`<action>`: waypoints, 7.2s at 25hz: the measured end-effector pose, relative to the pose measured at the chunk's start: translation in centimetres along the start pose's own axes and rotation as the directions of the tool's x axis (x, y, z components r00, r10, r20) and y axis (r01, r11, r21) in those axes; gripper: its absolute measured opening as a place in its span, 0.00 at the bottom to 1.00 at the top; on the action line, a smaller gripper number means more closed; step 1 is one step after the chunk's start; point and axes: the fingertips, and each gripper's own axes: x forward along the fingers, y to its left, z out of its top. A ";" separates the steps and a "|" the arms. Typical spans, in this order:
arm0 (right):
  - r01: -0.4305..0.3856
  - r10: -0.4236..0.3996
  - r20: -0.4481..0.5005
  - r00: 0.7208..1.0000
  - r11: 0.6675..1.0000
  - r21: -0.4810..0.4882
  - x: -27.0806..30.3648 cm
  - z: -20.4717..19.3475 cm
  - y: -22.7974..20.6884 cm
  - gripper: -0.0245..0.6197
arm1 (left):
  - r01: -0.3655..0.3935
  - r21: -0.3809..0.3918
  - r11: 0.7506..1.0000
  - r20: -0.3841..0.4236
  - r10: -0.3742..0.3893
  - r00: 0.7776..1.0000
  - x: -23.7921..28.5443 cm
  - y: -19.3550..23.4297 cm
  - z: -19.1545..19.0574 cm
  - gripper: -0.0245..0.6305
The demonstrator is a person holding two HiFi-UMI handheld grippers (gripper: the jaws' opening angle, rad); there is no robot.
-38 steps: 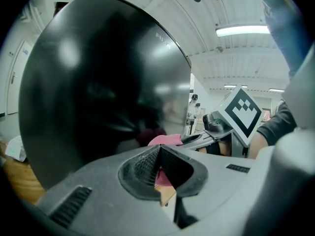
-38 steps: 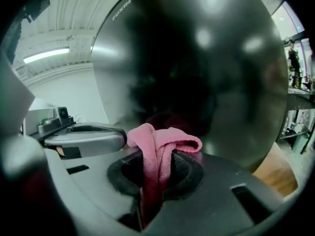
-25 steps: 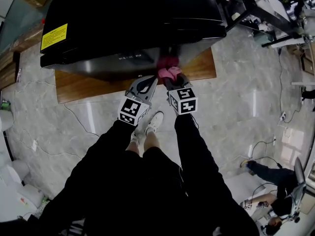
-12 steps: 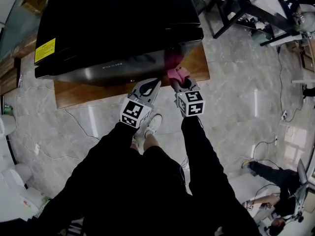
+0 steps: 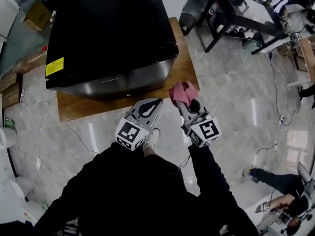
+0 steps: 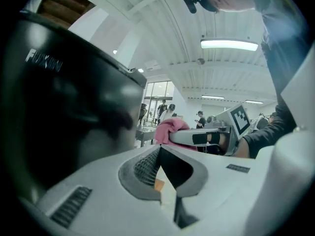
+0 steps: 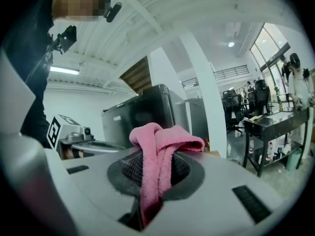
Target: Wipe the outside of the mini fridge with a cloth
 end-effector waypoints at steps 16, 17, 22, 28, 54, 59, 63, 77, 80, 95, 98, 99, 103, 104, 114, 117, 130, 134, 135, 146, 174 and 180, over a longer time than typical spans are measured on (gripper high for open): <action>-0.032 0.038 0.086 0.996 0.997 -0.077 1.2 10.3 8.7 0.13 | 0.152 0.037 0.988 0.080 -0.154 0.985 -6.4 1.2 11.1 0.05; -0.032 0.038 0.082 0.996 0.997 -0.076 1.4 10.3 8.9 0.13 | 0.162 0.043 0.986 0.081 -0.165 0.983 -6.4 1.3 11.3 0.05; -0.023 0.029 0.070 0.997 0.996 -0.085 2.3 10.0 9.7 0.13 | 0.206 0.035 0.978 0.089 -0.209 0.974 -6.7 1.6 11.7 0.05; 0.019 -0.011 0.081 0.997 0.996 -0.091 2.7 10.0 9.4 0.13 | 0.245 0.024 0.969 0.090 -0.246 0.965 -6.6 2.1 11.6 0.05; -0.318 0.332 0.035 0.943 0.925 -0.209 6.0 15.8 -16.9 0.13 | -0.046 0.021 0.999 0.167 0.041 0.985 15.9 -2.2 18.0 0.05; -0.439 0.455 0.031 0.890 0.874 -0.209 11.4 17.5 -20.0 0.13 | -0.191 0.011 0.982 0.160 0.187 0.969 19.2 -1.2 17.8 0.05; -0.490 0.509 0.017 0.860 0.836 -0.249 16.0 18.7 -20.9 0.13 | -0.294 0.004 0.956 0.205 0.287 0.936 21.6 0.2 18.5 0.05; -0.480 0.485 -0.167 0.859 0.645 -0.595 28.8 17.0 -20.0 0.13 | -0.478 -0.104 0.872 0.163 0.489 0.857 25.5 4.5 13.7 0.05; -0.477 0.480 -0.189 0.856 0.597 -0.645 29.8 16.8 -19.9 0.13 | -0.496 -0.130 0.859 0.148 0.511 0.847 24.9 5.1 12.6 0.05; -0.540 0.484 -0.282 0.829 0.558 -0.631 33.4 10.7 -20.6 0.12 | -0.494 -0.168 0.853 0.124 0.516 0.848 26.2 9.2 8.5 0.05; -0.562 0.490 -0.300 0.819 0.573 -0.597 34.4 8.4 -21.1 0.12 | -0.499 -0.189 0.846 0.112 0.524 0.844 26.7 10.1 7.1 0.05; -0.569 0.487 -0.312 0.816 0.575 -0.588 34.7 7.5 -21.4 0.12 | -0.502 -0.191 0.843 0.107 0.526 0.843 26.8 10.4 6.6 0.05; -0.595 0.486 -0.348 0.801 0.583 -0.554 35.9 3.6 -22.4 0.12 | -0.517 -0.206 0.831 0.084 0.541 0.837 27.3 11.8 5.1 0.05; -0.600 0.494 -0.346 0.797 0.589 -0.541 36.2 2.8 -22.6 0.12 | -0.520 -0.206 0.829 0.084 0.544 0.835 27.3 12.1 4.7 0.05; -0.650 0.545 -0.355 0.759 0.627 -0.429 37.8 -3.7 -23.4 0.12 | -0.525 -0.240 0.816 0.040 0.549 0.835 27.9 13.2 -0.2 0.05; -0.669 0.538 -0.397 0.743 0.612 -0.422 38.3 -6.8 -23.9 0.12 | -0.526 -0.263 0.809 0.015 0.548 0.836 28.0 12.9 -0.8 0.05; -0.741 0.451 -0.623 0.639 0.576 -0.343 39.3 -18.8 -25.6 0.12 | -0.551 -0.212 0.807 -0.017 0.561 0.828 27.1 12.3 -2.2 0.05; -0.719 0.467 -0.578 0.669 0.603 -0.345 38.0 -16.8 -25.8 0.12 | -0.544 -0.226 0.808 0.004 0.559 0.829 26.5 11.8 -1.2 0.05; -0.711 0.483 -0.549 0.682 0.612 -0.346 37.3 -15.4 -25.6 0.12 | -0.538 -0.222 0.813 0.013 0.554 0.832 26.4 11.6 -0.7 0.05; -0.762 0.758 -0.203 0.619 0.519 -0.387 21.8 6.7 -18.6 0.12 | -0.507 -0.186 0.841 0.106 0.530 0.841 23.8 6.4 7.9 0.05; -0.855 0.857 -0.175 0.484 0.421 -0.303 18.8 -0.3 -13.0 0.12 | -0.542 -0.209 0.814 0.123 0.571 0.812 20.9 7.4 1.2 0.05; -0.858 0.835 -0.236 0.498 0.434 -0.275 19.2 -7.8 -13.4 0.12 | -0.544 -0.215 0.811 0.082 0.570 0.818 20.5 7.6 -2.7 0.05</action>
